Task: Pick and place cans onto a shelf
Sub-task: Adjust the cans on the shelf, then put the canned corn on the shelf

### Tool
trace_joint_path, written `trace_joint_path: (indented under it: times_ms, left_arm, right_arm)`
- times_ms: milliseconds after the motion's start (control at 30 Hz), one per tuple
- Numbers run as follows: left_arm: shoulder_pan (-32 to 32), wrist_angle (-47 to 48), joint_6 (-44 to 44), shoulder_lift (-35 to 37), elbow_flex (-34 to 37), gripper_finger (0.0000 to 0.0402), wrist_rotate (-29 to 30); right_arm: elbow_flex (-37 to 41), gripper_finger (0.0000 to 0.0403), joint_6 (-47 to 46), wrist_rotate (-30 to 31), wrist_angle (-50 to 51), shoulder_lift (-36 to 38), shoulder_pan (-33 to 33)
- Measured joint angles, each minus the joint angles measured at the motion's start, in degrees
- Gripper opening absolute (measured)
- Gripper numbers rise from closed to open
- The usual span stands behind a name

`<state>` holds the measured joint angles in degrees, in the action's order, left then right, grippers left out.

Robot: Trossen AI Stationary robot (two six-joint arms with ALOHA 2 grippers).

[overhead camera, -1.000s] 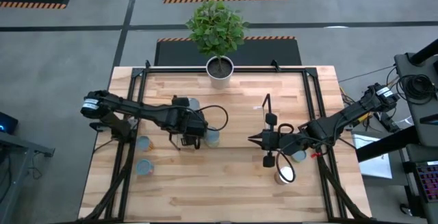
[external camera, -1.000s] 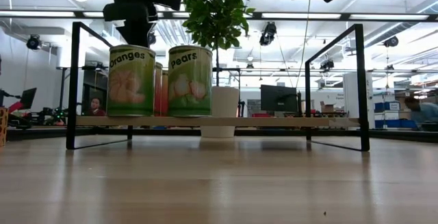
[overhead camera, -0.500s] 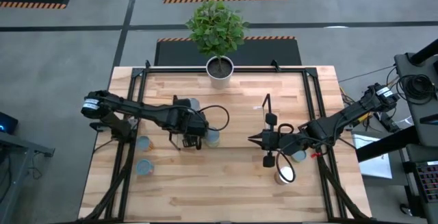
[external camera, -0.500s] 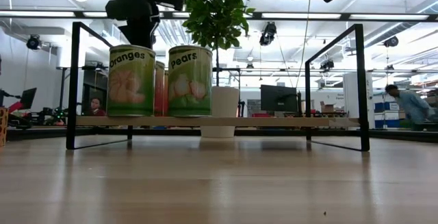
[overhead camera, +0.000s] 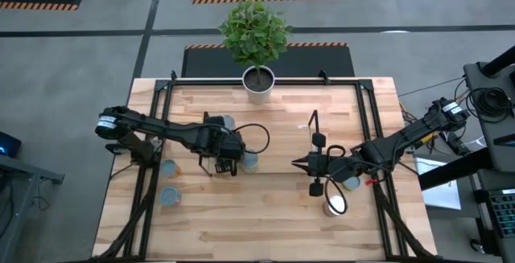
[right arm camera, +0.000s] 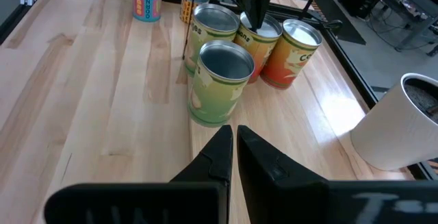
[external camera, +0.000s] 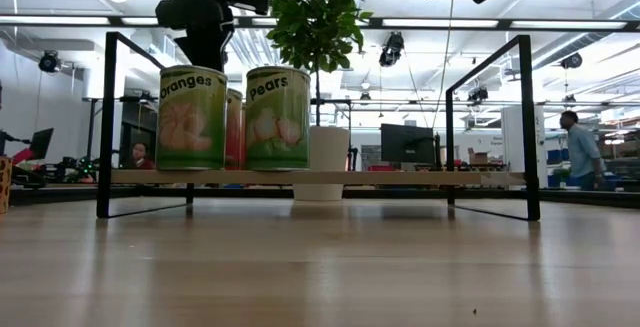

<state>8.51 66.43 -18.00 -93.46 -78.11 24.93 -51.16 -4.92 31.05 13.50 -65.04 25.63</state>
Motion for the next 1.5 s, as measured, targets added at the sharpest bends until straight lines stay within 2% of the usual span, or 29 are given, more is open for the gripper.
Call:
trace_joint_path:
  times_ms: [467,633,767,1067,1233,1367,1500]
  left_arm:
    - [0.1,0.2,-0.6,1.8,0.0,0.0000,0.0]
    - [1.7,-1.0,-2.0,3.7,0.0,0.0000,0.3]
    - [5.3,-4.8,-3.5,5.5,0.0,0.0000,3.4]
    - [18.0,-15.7,-3.2,6.9,0.0,0.0000,9.3]
    - [24.7,-22.4,4.0,6.7,0.0,0.0000,15.0]
    - [28.4,-28.9,12.4,6.7,0.0,0.0000,20.7]
    - [29.1,-37.0,21.0,6.7,0.0,0.0000,19.7]
  right_arm:
    - [0.0,0.0012,-0.2,0.0,0.0,0.0,0.0]
    - [0.0,0.0012,-2.8,-1.2,0.0,0.0,0.3]
    - [0.0,0.0012,-5.5,-4.0,0.0,0.0,1.6]
    - [-3.1,0.0012,-11.9,-4.4,3.7,0.0,4.9]
    - [-7.8,0.0012,-13.8,-4.7,8.2,-0.6,5.8]
    - [-12.5,0.0012,-17.5,-8.9,12.7,-2.7,6.2]
    - [-17.5,0.0012,-23.1,-13.6,19.2,-6.5,7.0]
